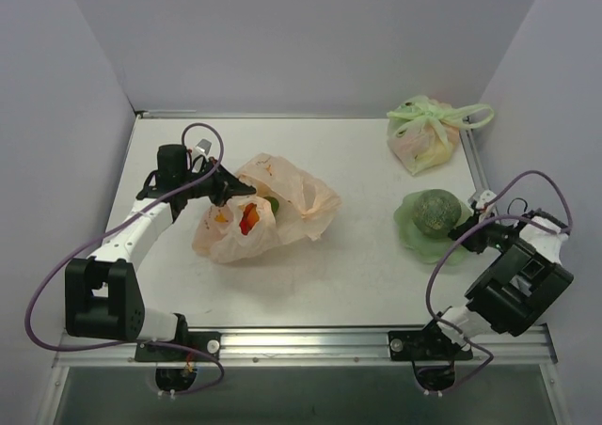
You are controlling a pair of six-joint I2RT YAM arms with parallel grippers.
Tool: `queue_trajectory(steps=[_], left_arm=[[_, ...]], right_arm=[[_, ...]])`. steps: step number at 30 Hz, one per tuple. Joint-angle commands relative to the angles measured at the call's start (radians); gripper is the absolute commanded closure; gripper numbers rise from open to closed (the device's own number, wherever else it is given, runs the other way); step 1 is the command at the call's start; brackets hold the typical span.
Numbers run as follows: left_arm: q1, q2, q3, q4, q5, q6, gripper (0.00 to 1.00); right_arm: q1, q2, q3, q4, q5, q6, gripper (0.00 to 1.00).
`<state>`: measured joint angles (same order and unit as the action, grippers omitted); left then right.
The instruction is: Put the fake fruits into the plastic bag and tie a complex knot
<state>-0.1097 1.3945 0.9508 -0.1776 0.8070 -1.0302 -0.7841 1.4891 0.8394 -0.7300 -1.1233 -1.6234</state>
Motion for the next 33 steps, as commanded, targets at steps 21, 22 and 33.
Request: queue_trajectory(steps=[21, 22, 33], left_arm=[[-0.033, -0.011, 0.043, 0.044, -0.006, 0.015, 1.0], [-0.033, -0.011, 0.045, 0.043, -0.006, 0.015, 1.0], [-0.033, -0.009, 0.045, 0.044, -0.009, 0.002, 1.0]], right_arm=[[0.759, -0.375, 0.333, 0.445, -0.085, 1.15, 1.0], [0.799, -0.375, 0.336, 0.492, 0.01, 1.196, 1.0], [1.195, -0.184, 0.566, 0.584, 0.298, 1.548, 1.0]])
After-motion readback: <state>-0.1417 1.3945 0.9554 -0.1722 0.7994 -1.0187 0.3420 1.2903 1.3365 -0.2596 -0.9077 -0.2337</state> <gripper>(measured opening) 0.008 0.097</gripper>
